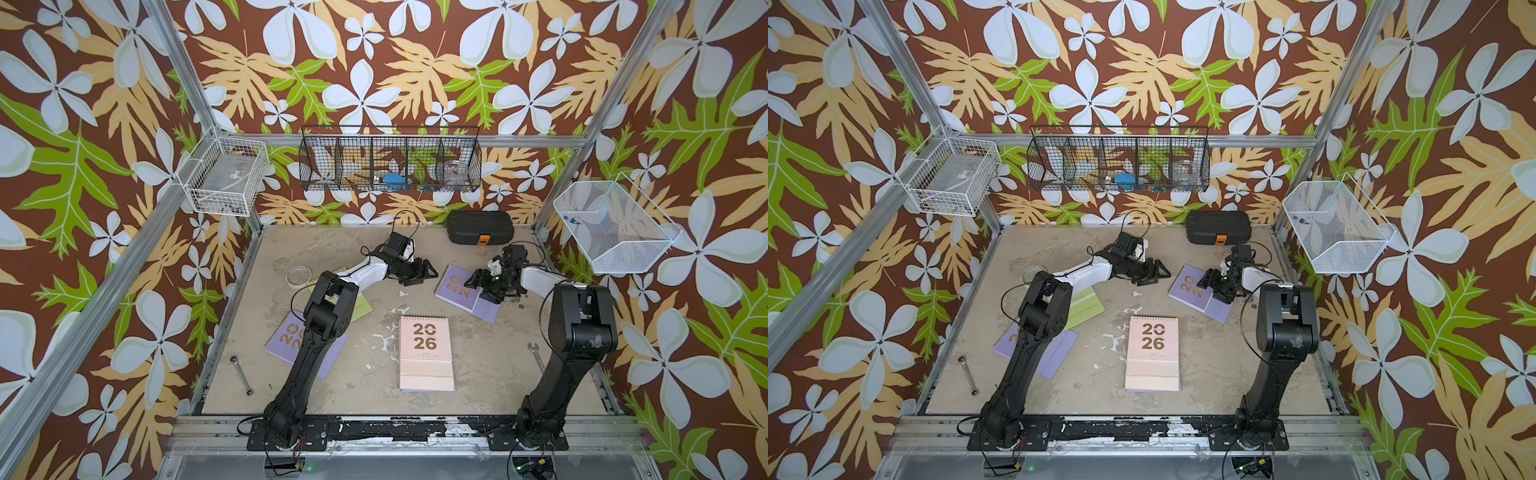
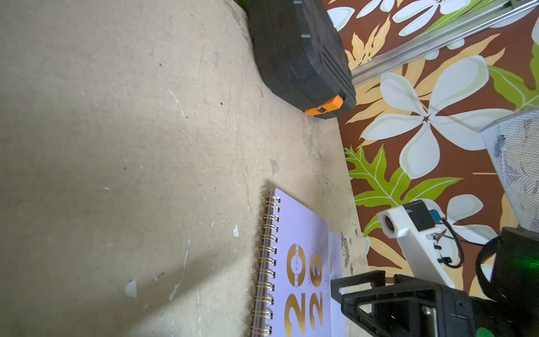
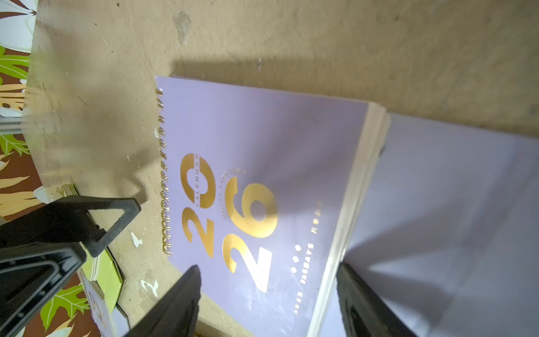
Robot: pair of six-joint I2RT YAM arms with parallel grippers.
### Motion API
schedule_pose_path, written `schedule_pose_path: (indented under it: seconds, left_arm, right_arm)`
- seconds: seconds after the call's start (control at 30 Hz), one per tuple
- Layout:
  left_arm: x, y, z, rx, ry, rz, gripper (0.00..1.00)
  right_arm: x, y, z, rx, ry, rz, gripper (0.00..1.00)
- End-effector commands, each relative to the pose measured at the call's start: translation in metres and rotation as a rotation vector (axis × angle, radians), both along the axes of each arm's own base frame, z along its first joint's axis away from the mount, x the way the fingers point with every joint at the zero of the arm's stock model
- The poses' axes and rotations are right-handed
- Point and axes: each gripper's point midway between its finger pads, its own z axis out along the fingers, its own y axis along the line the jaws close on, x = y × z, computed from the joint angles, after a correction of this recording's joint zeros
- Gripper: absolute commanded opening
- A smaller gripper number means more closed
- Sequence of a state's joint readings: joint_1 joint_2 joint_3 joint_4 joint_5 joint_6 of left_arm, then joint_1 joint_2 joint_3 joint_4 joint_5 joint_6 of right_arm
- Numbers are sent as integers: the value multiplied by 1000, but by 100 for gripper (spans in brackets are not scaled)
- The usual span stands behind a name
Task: Stack the calendars
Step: Pick up the calendar at the center of the board.
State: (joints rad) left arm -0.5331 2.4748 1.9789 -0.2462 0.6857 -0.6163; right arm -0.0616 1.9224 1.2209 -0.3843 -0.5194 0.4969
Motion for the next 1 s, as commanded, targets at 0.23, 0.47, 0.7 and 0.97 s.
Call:
schedule_pose_path:
  seconds: [0.23, 0.47, 0.7, 0.97]
  left_arm:
    - [12, -8, -22, -14, -9, -16, 76]
    - [8, -13, -30, -53, 21, -35, 73]
    - [2, -20, 0, -199, 44, -32, 68]
    - [1, -16, -4, -166, 49, -25, 47]
  right_arm:
    - [-6, 23, -25, 69, 47, 130, 74]
    - [3, 43, -22, 115, 18, 188, 73]
    - [8, 51, -23, 178, 0, 189, 73]
    - [13, 52, -17, 181, -24, 191, 72]
